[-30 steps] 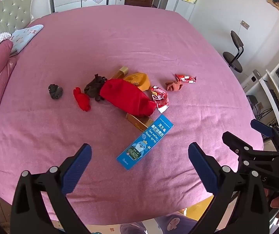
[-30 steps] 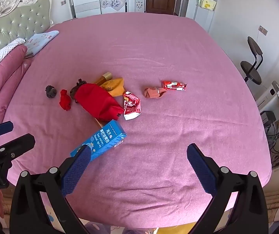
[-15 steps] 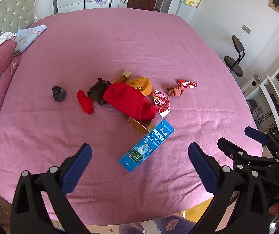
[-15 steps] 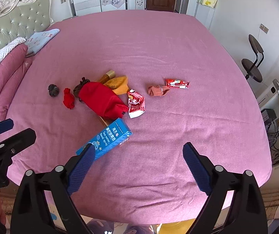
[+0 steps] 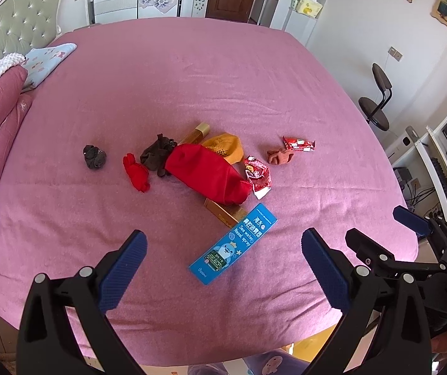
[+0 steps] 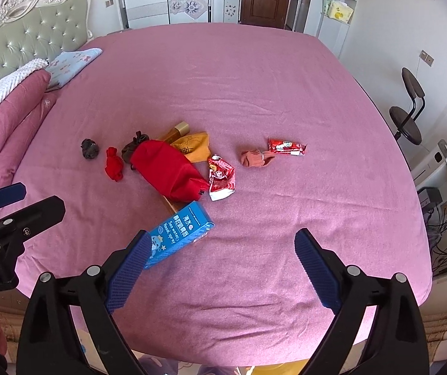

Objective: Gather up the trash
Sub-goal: 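Move the left tool toward the blue nasal spray box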

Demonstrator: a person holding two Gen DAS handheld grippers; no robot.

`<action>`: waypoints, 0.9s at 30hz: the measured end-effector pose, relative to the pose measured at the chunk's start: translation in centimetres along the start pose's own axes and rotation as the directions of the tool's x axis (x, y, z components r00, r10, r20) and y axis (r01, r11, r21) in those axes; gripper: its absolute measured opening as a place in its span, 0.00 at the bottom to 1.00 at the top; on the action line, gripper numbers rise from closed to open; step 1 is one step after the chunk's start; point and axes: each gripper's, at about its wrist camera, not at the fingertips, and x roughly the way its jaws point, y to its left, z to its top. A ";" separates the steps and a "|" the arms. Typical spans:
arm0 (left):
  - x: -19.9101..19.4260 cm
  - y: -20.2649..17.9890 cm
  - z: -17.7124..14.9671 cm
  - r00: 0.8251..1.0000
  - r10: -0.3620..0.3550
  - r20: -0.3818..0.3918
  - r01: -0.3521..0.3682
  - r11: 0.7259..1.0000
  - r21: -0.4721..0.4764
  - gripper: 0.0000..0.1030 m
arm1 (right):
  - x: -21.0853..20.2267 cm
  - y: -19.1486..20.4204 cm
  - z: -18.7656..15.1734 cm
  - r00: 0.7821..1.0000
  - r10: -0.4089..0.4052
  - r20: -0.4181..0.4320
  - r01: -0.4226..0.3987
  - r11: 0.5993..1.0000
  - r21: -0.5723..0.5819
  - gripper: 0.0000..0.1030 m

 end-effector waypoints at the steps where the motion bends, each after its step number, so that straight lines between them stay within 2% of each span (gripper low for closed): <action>1: 0.0 -0.1 0.0 1.000 -0.002 0.001 0.002 1.000 0.002 0.96 | 0.1 0.0 0.0 1.000 0.005 -0.003 -0.005 1.000 0.001 0.87; 7: 0.4 -0.2 0.1 1.000 -0.005 -0.005 0.005 1.000 0.010 0.96 | 0.3 0.0 0.2 0.999 0.032 -0.015 -0.032 0.999 0.001 0.87; 11: 0.5 -0.3 0.3 1.000 -0.008 -0.013 0.008 1.000 0.011 0.96 | 0.3 -0.1 0.3 1.000 0.012 -0.011 -0.012 1.000 -0.002 0.87; 27: 1.0 -1.0 0.1 0.999 -0.019 -0.037 0.020 0.999 0.032 0.96 | 0.4 -0.9 0.1 0.999 0.021 -0.025 -0.020 0.999 0.038 0.87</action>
